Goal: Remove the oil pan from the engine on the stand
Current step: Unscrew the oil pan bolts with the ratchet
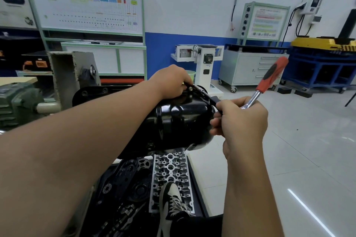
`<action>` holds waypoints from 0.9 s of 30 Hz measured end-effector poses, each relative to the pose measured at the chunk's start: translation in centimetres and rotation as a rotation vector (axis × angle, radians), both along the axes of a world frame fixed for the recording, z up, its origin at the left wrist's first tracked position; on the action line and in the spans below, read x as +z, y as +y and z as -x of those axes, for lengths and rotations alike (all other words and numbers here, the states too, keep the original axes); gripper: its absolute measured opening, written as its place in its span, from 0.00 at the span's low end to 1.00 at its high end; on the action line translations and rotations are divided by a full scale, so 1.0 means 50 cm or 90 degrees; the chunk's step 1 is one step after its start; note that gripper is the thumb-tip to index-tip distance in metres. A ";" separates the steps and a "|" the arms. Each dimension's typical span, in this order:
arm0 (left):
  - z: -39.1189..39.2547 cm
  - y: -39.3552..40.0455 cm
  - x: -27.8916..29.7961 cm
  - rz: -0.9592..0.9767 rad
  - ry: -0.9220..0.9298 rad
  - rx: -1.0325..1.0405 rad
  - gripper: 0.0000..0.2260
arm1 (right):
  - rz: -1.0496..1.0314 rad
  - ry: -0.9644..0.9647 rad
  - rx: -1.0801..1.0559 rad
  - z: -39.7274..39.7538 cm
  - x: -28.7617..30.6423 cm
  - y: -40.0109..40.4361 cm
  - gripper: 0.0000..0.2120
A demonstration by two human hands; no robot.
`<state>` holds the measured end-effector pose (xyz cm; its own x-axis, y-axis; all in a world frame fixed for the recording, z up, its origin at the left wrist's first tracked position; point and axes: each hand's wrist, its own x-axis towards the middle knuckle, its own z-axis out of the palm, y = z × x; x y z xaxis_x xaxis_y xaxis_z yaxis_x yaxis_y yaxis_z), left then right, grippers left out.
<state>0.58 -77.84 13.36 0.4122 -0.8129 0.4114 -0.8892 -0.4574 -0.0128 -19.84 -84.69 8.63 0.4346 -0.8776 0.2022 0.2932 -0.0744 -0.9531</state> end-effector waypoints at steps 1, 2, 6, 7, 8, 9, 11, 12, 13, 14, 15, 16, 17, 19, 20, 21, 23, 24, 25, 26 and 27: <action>0.000 0.001 0.000 -0.002 -0.001 -0.002 0.15 | 0.005 0.005 -0.008 0.000 0.000 -0.003 0.05; 0.000 0.001 0.001 -0.003 -0.001 -0.003 0.15 | 0.006 0.006 -0.013 0.000 0.002 -0.006 0.05; 0.002 0.002 0.001 -0.008 -0.002 -0.007 0.15 | 0.018 0.024 -0.007 0.003 0.018 -0.018 0.08; 0.002 0.002 0.001 -0.006 -0.001 -0.009 0.15 | 0.022 0.028 -0.001 0.002 0.023 -0.019 0.08; 0.002 0.003 0.002 -0.004 0.001 -0.011 0.15 | 0.027 0.030 0.005 0.000 0.027 -0.019 0.08; 0.002 0.003 0.002 -0.001 0.003 -0.013 0.14 | 0.032 0.030 0.009 -0.002 0.031 -0.020 0.08; 0.002 0.004 0.002 0.002 0.003 -0.018 0.14 | 0.042 0.030 0.016 -0.005 0.034 -0.020 0.08; 0.003 0.004 0.003 0.003 0.005 -0.020 0.14 | 0.043 0.030 0.021 -0.006 0.033 -0.020 0.08; 0.005 0.005 0.003 0.003 0.005 -0.021 0.14 | 0.042 0.030 0.024 -0.005 0.031 -0.018 0.08; 0.007 0.005 0.003 0.002 0.003 -0.022 0.13 | 0.039 0.028 0.026 -0.005 0.030 -0.018 0.08; 0.008 0.005 0.004 0.001 0.000 -0.025 0.13 | 0.038 0.025 0.028 -0.006 0.028 -0.017 0.08; 0.008 0.005 0.004 0.000 -0.002 -0.028 0.13 | 0.038 0.022 0.029 -0.008 0.026 -0.016 0.08; 0.008 0.006 0.005 -0.001 -0.003 -0.031 0.13 | 0.040 0.021 0.028 -0.009 0.026 -0.014 0.07; 0.011 0.006 0.006 -0.005 -0.005 -0.035 0.13 | 0.056 0.029 0.023 -0.011 0.031 -0.009 0.06; 0.013 0.008 0.006 -0.006 -0.006 -0.040 0.13 | 0.072 0.040 0.017 -0.011 0.033 -0.005 0.05; 0.015 0.008 0.007 -0.005 -0.007 -0.047 0.13 | 0.098 0.055 0.009 -0.011 0.036 -0.002 0.05; 0.022 0.010 0.009 0.006 -0.014 -0.076 0.14 | 0.234 0.117 -0.024 -0.008 0.036 0.002 0.07; 0.026 0.009 0.010 0.014 -0.016 -0.096 0.15 | 0.333 0.165 -0.039 -0.007 0.035 0.004 0.08; 0.031 0.009 0.013 0.019 -0.019 -0.123 0.16 | 0.422 0.208 -0.048 -0.005 0.033 0.006 0.08; 0.038 0.008 0.016 0.017 -0.020 -0.152 0.17 | 0.478 0.235 -0.052 -0.005 0.030 0.006 0.08; 0.046 0.009 0.018 0.011 -0.017 -0.183 0.18 | 0.498 0.242 -0.052 -0.005 0.025 0.005 0.08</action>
